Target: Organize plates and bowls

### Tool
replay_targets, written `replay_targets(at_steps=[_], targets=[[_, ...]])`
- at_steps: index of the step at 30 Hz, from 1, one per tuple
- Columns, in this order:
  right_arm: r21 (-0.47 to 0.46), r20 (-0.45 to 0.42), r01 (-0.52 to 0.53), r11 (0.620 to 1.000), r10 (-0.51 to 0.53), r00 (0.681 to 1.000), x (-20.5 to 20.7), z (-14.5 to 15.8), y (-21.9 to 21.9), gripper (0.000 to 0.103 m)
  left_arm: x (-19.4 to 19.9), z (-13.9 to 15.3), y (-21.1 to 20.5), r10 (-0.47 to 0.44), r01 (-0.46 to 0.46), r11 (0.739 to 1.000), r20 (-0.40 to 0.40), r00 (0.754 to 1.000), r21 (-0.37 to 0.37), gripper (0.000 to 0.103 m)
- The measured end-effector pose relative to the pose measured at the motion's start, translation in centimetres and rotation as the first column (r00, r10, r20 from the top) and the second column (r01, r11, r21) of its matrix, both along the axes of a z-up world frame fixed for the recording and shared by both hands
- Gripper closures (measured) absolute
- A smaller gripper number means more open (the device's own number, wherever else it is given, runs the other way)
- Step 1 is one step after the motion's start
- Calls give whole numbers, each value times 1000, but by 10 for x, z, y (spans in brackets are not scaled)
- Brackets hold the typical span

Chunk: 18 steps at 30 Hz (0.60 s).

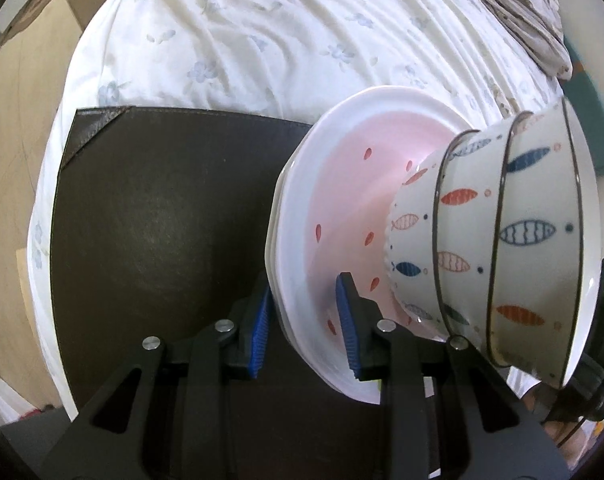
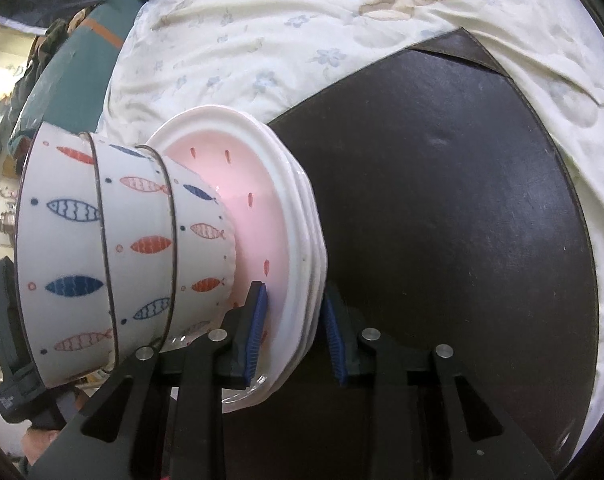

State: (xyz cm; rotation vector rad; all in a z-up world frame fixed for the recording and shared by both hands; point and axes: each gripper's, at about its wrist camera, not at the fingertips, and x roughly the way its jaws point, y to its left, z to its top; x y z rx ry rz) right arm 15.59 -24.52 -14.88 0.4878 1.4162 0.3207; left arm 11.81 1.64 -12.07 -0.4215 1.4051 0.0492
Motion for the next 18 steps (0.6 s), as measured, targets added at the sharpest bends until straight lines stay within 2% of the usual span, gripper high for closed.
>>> replay_targets(at_steps=[7,8,9,10,12,15,17,18], targets=[[-49,76,60,997,-56,996,-12,18,-20,68,-17,18,5,-22,19,997,51,998,74,74],[-82,93,73,994,-65,994,-14,23,-23,64,-18,20,3,-29,24,996,59,998,86,73],[-117,112,80,990,-67,991,-19,28,-24,54,-23,24,4,-35,28,994,67,997,102,73],[-160,131,87,983,-66,989,-22,33,-25,50,-28,30,5,-43,32,992,85,995,126,73],[-233,146,90,968,-57,988,-31,37,-29,49,-36,35,5,-47,34,990,91,995,137,73],[-257,159,107,960,-67,985,-43,44,-35,47,-52,46,14,-37,26,992,89,995,120,73],[-261,192,130,957,-80,978,-55,56,-39,33,-54,58,17,-17,-1,988,115,993,157,73],[-261,203,137,956,-84,975,-58,61,-37,31,-58,65,19,-4,-19,985,133,991,169,73]])
